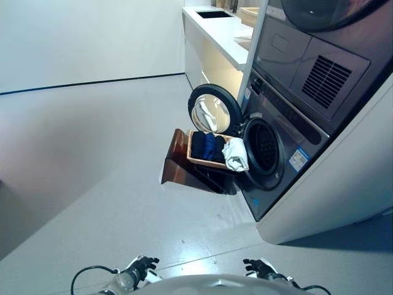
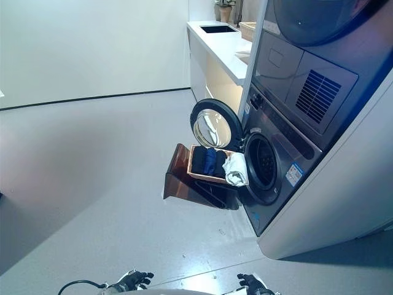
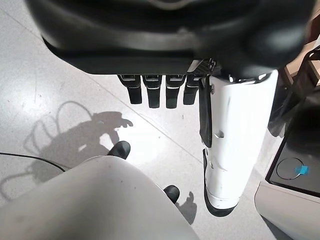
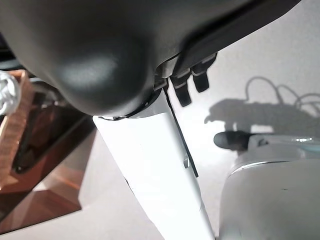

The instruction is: Pick up the clothes and place them into the washing machine

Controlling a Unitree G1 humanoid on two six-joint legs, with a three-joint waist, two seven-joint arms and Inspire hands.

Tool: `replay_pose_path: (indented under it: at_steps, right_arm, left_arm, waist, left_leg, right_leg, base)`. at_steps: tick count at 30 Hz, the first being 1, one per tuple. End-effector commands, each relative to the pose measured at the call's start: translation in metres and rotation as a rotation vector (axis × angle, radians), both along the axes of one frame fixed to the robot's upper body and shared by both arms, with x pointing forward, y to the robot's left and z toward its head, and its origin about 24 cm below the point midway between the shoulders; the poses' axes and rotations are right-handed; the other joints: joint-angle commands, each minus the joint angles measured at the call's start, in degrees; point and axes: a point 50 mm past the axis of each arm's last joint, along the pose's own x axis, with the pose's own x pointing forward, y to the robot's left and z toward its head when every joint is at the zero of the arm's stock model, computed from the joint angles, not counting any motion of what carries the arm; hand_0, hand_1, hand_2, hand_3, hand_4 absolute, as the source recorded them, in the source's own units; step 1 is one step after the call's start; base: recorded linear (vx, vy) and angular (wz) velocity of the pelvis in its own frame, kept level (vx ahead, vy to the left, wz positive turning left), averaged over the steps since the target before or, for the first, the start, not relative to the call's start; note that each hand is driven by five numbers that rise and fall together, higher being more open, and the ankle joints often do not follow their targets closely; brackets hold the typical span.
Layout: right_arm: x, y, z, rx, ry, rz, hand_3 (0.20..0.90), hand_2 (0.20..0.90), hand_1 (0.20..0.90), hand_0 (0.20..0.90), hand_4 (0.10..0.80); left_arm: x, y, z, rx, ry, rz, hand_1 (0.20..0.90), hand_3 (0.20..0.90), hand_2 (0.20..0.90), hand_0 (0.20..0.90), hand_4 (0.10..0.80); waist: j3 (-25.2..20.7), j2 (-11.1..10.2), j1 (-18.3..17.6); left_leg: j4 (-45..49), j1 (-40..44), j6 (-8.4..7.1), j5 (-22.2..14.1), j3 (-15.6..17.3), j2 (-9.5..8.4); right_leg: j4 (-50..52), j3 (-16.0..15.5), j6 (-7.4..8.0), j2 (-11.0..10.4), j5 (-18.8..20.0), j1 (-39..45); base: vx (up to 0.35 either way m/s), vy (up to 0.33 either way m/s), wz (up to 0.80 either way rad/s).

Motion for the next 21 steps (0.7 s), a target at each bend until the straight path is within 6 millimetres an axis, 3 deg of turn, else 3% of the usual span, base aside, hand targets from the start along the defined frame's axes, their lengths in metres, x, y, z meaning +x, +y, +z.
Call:
replay_pose_path:
  at_steps: [1, 21]
  right_arm:
    - [-0.0029, -0.0020, -0.0009, -0.003, 0.027, 0.039, 0.900, 0.900, 0.900, 0.900, 0.800]
    - [-0.0036, 0.0010, -0.0014, 0.009, 0.029, 0.043, 0.900, 0.900, 0.900, 0.900, 0.800]
  left_arm:
    - [0.0181, 0.0002, 0.0044, -0.028, -0.065, 0.048, 0.900, 0.900, 0.900, 0.900, 0.800]
    - [0.0110, 0.0012, 0.0021, -0.019, -0.031, 0.069, 0.900, 0.900, 0.900, 0.900, 0.800]
  waist:
    - [-1.4, -2.2, -0.2]
    - [-1.4, -2.7, -0.2]
  left_leg:
    - [-0.5, -0.8, -2.95, -2.2, -1.8, -1.88]
    - [-0.5, -0.3, -2.79, -2.6, -1.6, -1.85]
  right_leg:
    - [-0.7, 0.0, 2.36, -0.6, 3.5, -3.3]
    - [-0.7, 0.1, 2.37, -0.5, 3.2, -2.9]
  base:
    - [0.000, 0.000, 0.00]
    - [0.000, 0.000, 0.00]
